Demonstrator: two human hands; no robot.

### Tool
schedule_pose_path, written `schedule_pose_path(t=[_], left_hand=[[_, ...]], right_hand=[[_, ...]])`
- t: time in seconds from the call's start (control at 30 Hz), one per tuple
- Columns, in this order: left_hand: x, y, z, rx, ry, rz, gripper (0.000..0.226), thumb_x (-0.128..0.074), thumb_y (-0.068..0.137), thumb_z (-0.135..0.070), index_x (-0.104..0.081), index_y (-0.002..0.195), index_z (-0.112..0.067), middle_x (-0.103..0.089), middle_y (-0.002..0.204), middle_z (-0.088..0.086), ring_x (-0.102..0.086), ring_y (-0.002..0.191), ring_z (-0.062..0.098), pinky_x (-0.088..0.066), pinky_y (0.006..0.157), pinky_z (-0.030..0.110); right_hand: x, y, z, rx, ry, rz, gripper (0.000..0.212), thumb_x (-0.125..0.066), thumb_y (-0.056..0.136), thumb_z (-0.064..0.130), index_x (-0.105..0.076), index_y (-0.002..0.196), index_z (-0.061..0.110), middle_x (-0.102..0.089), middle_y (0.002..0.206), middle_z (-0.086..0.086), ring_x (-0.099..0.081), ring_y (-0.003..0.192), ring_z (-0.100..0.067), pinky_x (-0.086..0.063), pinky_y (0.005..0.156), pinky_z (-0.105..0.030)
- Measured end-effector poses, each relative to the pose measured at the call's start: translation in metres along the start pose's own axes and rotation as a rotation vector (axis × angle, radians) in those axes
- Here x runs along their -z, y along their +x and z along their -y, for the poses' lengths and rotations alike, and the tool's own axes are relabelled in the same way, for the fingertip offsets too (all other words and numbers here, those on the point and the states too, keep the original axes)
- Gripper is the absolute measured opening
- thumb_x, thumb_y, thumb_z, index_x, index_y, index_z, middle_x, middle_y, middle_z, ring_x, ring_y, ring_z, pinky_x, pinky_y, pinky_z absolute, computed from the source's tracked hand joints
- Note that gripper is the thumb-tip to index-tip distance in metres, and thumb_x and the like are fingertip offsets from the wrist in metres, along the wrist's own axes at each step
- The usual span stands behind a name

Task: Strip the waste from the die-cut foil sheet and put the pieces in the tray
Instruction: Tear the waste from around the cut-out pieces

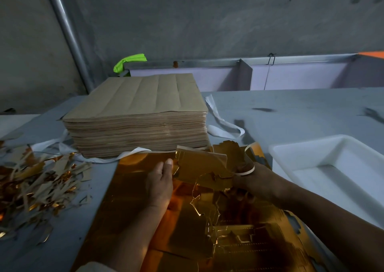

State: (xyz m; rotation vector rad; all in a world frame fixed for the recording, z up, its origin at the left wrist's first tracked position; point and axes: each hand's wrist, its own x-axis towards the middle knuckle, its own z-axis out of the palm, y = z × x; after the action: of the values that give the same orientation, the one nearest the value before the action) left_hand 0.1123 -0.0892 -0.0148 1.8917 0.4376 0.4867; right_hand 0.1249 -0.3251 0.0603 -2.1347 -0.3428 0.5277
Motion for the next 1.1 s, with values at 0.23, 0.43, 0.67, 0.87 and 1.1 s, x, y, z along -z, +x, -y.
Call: schedule_pose_path(t=[0.23,0.43,0.67,0.87,1.1], left_hand=[[-0.0001,-0.0046,-0.0039,0.010,-0.087,0.041,0.042,-0.048,0.096,-0.051,-0.063,0.088,-0.012,-0.066,0.081,0.015,-0.063,0.074,0.028,-0.050,0.063,0.037],[-0.0018,-0.0021,0.0000,0.025,-0.069,0.041,0.031,-0.055,0.095,-0.044,-0.065,0.087,-0.016,-0.069,0.083,0.011,-0.066,0.078,0.027,-0.055,0.070,0.046],[-0.0014,-0.0002,0.0032,0.025,0.005,0.007,0.029,-0.051,0.097,-0.045,-0.058,0.079,-0.022,-0.053,0.071,-0.004,-0.048,0.063,0.009,-0.035,0.054,0.024],[0.0001,-0.0009,0.0006,0.008,0.001,-0.026,0.031,-0.048,0.099,-0.043,-0.059,0.080,-0.021,-0.054,0.071,-0.004,-0.050,0.066,0.010,-0.035,0.055,0.024],[0.0004,-0.0026,-0.0033,0.007,-0.046,-0.025,0.039,-0.044,0.100,-0.043,-0.058,0.079,-0.013,-0.052,0.069,0.003,-0.049,0.064,0.015,-0.037,0.058,0.027]], right_hand=[[-0.0010,-0.0014,0.0009,-0.023,-0.072,-0.005,0.019,-0.058,0.099,0.023,-0.068,0.088,0.011,-0.071,0.079,-0.006,-0.066,0.068,-0.016,-0.048,0.057,-0.024],[-0.0013,-0.0021,0.0018,-0.046,-0.129,-0.010,0.021,-0.059,0.098,0.024,-0.067,0.083,0.011,-0.072,0.080,-0.011,-0.066,0.065,-0.015,-0.048,0.055,-0.021],[-0.0028,-0.0026,0.0025,-0.042,-0.090,-0.044,0.027,-0.059,0.098,0.027,-0.064,0.073,0.018,-0.067,0.061,0.004,-0.063,0.052,-0.005,-0.046,0.051,-0.019],[-0.0004,-0.0062,0.0030,-0.026,-0.013,-0.078,0.023,-0.058,0.097,0.032,-0.066,0.081,0.017,-0.070,0.073,-0.003,-0.069,0.064,-0.016,-0.050,0.054,-0.023],[-0.0008,-0.0063,0.0063,-0.034,-0.062,-0.086,0.024,-0.055,0.100,0.027,-0.064,0.082,0.013,-0.070,0.076,-0.008,-0.069,0.067,-0.018,-0.051,0.055,-0.023]])
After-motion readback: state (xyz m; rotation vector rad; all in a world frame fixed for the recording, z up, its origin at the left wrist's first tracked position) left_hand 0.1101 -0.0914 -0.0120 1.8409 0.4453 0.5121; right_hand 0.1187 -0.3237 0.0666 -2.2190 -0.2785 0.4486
